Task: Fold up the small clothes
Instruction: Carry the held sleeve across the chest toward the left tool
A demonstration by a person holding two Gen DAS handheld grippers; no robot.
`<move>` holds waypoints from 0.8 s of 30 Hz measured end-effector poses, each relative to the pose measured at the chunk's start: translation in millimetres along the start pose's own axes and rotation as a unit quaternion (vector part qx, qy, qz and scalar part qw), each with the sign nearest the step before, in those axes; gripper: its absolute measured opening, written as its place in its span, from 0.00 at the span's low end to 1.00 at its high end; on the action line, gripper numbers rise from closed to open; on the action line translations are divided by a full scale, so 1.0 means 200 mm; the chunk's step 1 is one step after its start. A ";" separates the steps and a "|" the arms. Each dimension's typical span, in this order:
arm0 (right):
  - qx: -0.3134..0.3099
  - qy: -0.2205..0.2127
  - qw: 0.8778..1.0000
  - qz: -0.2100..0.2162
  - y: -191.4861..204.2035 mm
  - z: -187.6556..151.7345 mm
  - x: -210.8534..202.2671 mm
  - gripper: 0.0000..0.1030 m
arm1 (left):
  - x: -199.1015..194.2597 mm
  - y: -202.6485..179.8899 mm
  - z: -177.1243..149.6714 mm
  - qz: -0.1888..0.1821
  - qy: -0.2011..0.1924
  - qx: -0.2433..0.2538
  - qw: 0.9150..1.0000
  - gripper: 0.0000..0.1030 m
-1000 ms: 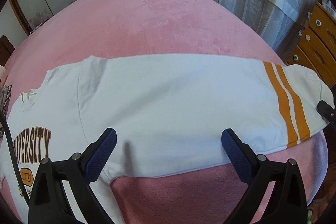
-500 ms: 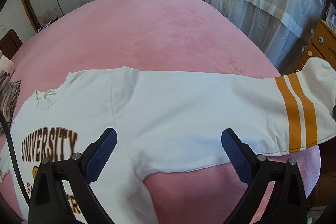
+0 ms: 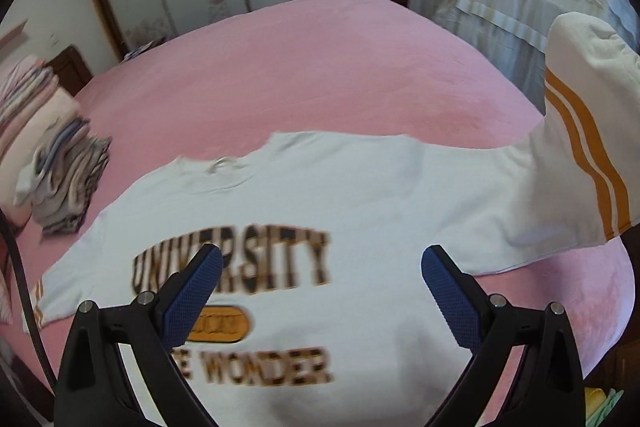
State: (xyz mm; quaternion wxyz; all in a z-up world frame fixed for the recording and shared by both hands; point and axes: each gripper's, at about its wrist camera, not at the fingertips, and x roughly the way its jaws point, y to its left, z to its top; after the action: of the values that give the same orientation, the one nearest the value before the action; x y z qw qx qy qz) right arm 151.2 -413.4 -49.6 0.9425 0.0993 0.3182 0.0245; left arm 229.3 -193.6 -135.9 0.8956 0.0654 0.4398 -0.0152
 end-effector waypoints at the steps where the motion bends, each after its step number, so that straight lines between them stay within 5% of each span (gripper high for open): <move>1: -0.012 0.002 1.000 0.008 0.07 0.00 0.03 0.11 | 0.01 0.10 -0.02 0.002 0.004 -0.013 1.000 0.97; 7: -0.085 0.052 0.994 0.032 0.49 -0.16 0.33 0.11 | 0.09 0.56 -0.15 0.029 0.026 -0.080 0.996 0.97; 12: -0.135 0.119 0.984 0.014 0.76 -0.41 0.60 0.11 | 0.20 0.82 -0.24 0.015 0.055 -0.130 0.990 0.97; 17: -0.178 0.177 0.968 0.027 0.89 -0.60 0.73 0.20 | 0.31 0.91 -0.31 0.002 0.082 -0.156 0.984 0.97; 20: -0.176 0.183 0.965 0.066 0.90 -0.66 0.70 0.34 | 0.34 0.89 -0.34 -0.017 0.092 -0.152 0.984 0.97; 24: -0.158 0.193 0.963 0.100 0.92 -0.68 0.67 0.37 | 0.39 0.83 -0.36 -0.054 0.106 -0.138 0.983 0.97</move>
State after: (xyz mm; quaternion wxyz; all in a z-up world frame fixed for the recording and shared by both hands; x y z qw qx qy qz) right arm 178.9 -194.5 -198.0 0.8598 -0.0266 0.4742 0.1876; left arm 234.0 -17.0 -223.8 0.8419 -0.0813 0.5334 0.0039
